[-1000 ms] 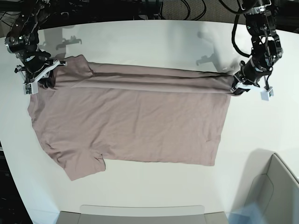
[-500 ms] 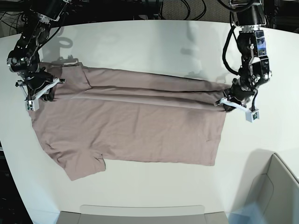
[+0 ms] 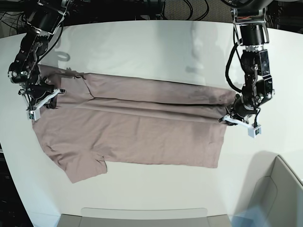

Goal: Fold the T-shirt properly
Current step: 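Lift the gripped edge and fold it over toward the shirt's middle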

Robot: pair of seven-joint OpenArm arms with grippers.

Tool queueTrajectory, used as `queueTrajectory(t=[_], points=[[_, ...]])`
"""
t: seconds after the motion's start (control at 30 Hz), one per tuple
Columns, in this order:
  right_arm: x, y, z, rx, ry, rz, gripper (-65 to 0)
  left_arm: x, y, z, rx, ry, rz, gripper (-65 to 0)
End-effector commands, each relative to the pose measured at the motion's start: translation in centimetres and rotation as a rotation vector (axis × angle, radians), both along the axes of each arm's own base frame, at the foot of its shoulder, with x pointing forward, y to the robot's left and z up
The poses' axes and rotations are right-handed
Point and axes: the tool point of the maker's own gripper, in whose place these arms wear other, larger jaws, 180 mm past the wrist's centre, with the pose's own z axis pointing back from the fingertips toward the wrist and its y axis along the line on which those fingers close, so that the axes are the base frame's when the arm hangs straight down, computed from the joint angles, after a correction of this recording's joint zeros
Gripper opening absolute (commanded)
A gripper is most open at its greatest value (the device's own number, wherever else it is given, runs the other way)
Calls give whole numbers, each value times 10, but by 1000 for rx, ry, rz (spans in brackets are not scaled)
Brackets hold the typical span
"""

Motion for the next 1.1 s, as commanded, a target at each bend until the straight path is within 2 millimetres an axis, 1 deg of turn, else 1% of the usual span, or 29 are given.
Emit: queueTrajectory(t=[0.0, 0.07, 0.17, 0.3, 0.33, 0.43, 0.47, 0.53, 0.57, 0.67, 0.73, 0.8, 0.87, 0.9, 0.97, 1.03, 1.07], points=[[16, -6, 20, -24, -70, 3, -650, 13, 1, 11, 9, -36, -8, -650], [18, -6, 17, -26, -67, 3, -650, 17, 0, 11, 19, -53, -8, -650], [25, -6, 22, -20, -81, 1, -650, 21, 3, 14, 34, -88, 7, -650], [25, -7, 24, -19, -89, 0, -650, 20, 3, 12, 35, -83, 7, -650], [26, -9, 26, -19, -94, -4, -623, 20, 3, 12, 35, -83, 7, -633], [28, -10, 30, -21, -104, -5, -500, 20, 3, 13, 35, -85, 7, -557], [29, -10, 31, -23, -107, -5, -469, 20, 5, 13, 35, -87, 13, -539], [31, -11, 38, -32, -124, -4, -431, 20, 7, 15, 38, -90, 15, -523], [33, -12, 45, -44, -140, -1, -424, 20, 13, 17, 50, -92, 17, -528], [37, -11, 61, -69, -183, 9, -423, 21, 26, 22, 79, -104, 26, -538], [38, -10, 71, -84, -208, 15, -424, 22, 30, 26, 90, -113, 27, -538], [39, -10, 82, -104, -235, 19, -424, 21, 38, 39, 104, -148, 42, -539], [37, -14, 97, -119, -272, 0, -424, 13, 41, 53, 116, -192, 49, -545], [36, -18, 105, -129, -293, -12, -425, 11, 38, 63, 125, -220, 40, -555], [26, -18, 106, -141, -280, -20, -444, 7, 22, 71, 136, -247, -11, -599], [19, -15, 102, -154, -244, -9, -501, 4, 1, 63, 135, -230, -74, -650], [17, -15, 97, -151, -223, -9, -543, 3, -9, 58, 133, -217, -104, -650]])
